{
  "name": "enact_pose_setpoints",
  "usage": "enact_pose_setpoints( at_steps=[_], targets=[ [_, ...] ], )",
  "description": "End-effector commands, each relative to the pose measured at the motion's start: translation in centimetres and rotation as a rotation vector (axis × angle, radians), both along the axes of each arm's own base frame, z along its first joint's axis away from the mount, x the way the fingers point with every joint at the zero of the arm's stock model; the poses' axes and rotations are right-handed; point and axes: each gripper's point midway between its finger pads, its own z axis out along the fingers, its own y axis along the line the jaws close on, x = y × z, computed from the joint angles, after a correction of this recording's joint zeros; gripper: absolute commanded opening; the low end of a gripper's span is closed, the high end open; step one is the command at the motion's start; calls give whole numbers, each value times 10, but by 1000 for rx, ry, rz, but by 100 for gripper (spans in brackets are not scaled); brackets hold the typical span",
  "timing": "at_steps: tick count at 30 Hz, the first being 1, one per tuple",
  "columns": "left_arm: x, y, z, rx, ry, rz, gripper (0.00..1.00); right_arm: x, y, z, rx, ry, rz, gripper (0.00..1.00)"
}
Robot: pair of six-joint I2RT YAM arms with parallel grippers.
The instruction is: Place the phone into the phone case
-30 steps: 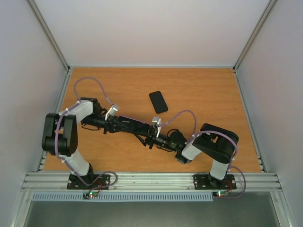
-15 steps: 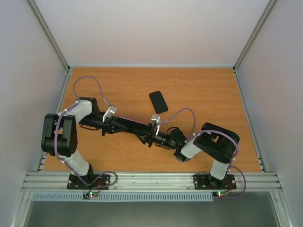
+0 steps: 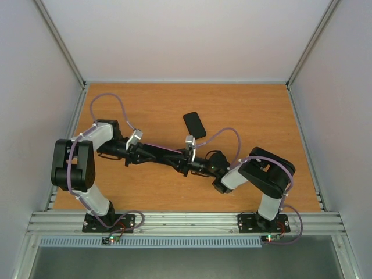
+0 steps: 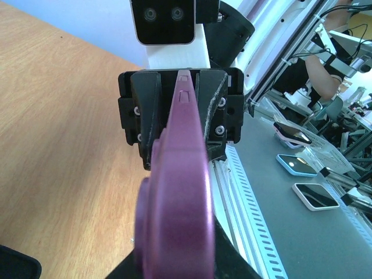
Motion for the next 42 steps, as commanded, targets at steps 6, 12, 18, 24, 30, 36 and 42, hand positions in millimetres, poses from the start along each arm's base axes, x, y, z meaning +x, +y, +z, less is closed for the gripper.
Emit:
enact_pose_setpoints(
  at_steps=[6,12,18,24,30,36,42],
  targets=[
    [-6,-2,20,-15,154,12,6,-13,-17,67,239,-215,39,1],
    [-8,-2,21,-12,144,9,48,-15,-23,66,230,-223,40,1],
    [-19,-1,24,-5,76,-9,53,-6,-31,55,159,-182,55,1],
    [-14,0,14,29,1,12,57,37,-32,23,-156,-146,-185,1],
    [12,-5,-22,240,-116,198,62,54,-54,18,-321,-112,-339,1],
    [18,4,-14,301,-319,431,72,63,-58,3,-392,-12,-379,1],
    [56,25,-15,335,-356,668,88,73,-59,-3,-402,63,-410,1]
  ],
)
